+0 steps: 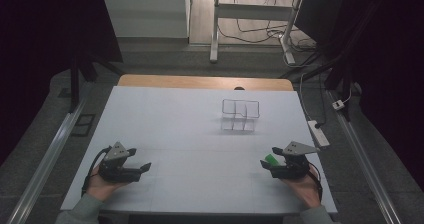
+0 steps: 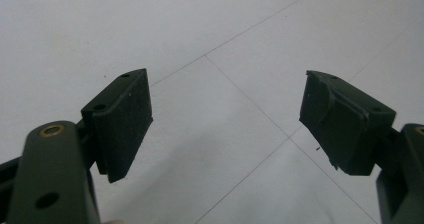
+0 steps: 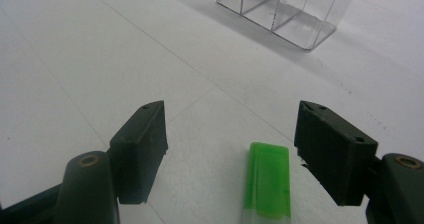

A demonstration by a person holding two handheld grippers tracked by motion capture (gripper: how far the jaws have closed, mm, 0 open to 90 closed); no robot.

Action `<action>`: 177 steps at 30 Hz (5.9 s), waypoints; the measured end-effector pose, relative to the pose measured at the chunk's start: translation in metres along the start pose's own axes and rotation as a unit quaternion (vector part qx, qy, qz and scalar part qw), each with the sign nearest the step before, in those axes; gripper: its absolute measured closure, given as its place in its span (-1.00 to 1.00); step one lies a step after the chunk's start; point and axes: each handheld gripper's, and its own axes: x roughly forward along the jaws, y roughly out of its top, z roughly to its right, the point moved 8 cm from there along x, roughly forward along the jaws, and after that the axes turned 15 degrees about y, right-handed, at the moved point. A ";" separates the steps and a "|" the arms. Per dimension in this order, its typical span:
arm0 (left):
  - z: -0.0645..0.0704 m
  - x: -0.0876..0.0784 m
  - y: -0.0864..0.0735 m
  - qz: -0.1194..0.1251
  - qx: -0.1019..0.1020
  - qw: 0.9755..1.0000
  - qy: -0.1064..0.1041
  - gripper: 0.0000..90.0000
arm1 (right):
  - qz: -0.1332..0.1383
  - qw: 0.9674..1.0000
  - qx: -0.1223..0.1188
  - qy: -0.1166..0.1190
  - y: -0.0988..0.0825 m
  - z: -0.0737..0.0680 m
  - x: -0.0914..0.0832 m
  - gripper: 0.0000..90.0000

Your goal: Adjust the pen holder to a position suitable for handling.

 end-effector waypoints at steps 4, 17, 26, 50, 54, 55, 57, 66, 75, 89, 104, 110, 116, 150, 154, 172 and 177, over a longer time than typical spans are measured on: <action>0.000 0.000 0.000 0.000 0.000 1.000 0.000 -0.54 | 0.002 1.000 -0.003 0.000 0.001 -0.001 0.000 -0.35; -0.001 0.001 0.000 0.000 0.001 1.000 0.001 -0.54 | 0.003 1.000 -0.011 0.003 0.002 -0.004 0.000 -0.35; -0.001 0.002 0.000 -0.001 0.003 1.000 0.001 -0.54 | 0.006 1.000 -0.012 0.003 0.007 -0.004 0.001 -0.34; -0.001 0.003 0.001 -0.003 0.003 1.000 0.003 -0.54 | 0.016 1.000 -0.003 -0.023 0.039 0.014 0.009 -0.33; -0.001 0.003 0.001 -0.003 0.003 1.000 0.003 -0.55 | 0.014 1.000 0.004 -0.024 0.044 0.019 0.011 -0.32; -0.001 0.003 0.001 -0.003 0.003 1.000 0.003 -0.55 | 0.013 1.000 0.005 -0.028 0.045 0.021 0.011 -0.32; -0.001 0.004 0.001 -0.004 0.004 1.000 0.003 -0.55 | 0.013 0.999 0.007 -0.031 0.045 0.024 0.012 -0.31; 0.000 0.004 0.001 -0.004 0.006 1.000 0.003 -0.55 | 0.005 0.999 0.022 -0.046 0.049 0.038 0.017 -0.30; 0.000 0.004 0.000 -0.004 0.008 1.000 0.004 -0.55 | -0.002 0.998 0.023 -0.060 0.054 0.049 0.019 -0.27; 0.000 0.004 0.000 -0.004 0.009 1.000 0.004 -0.55 | -0.007 0.996 0.046 -0.075 0.058 0.069 0.024 -0.25; 0.000 0.004 0.000 -0.003 0.011 1.000 0.004 -0.55 | -0.004 0.995 0.060 -0.085 0.060 0.084 0.028 -0.01; 0.000 0.004 0.000 -0.004 0.011 1.000 0.004 -0.56 | 0.002 0.993 0.060 -0.100 0.063 0.090 0.030 0.23; 0.000 0.005 0.000 -0.004 0.012 1.000 0.004 -0.56 | -0.001 0.992 0.061 -0.112 0.064 0.098 0.033 0.57; 0.000 0.005 -0.001 -0.005 0.014 1.000 0.005 -0.56 | -0.018 0.994 0.072 -0.085 0.071 0.117 0.066 0.98; 0.000 0.005 -0.001 -0.005 0.015 1.000 0.005 -0.56 | -0.017 0.994 0.073 -0.086 0.071 0.118 0.067 0.98; 0.000 0.006 -0.001 -0.006 0.018 1.000 0.004 -0.56 | -0.019 0.993 0.073 -0.088 0.077 0.114 0.076 0.99; 0.000 0.006 -0.001 -0.007 0.017 1.000 0.004 -0.56 | -0.023 0.994 0.065 -0.087 0.079 0.111 0.081 0.98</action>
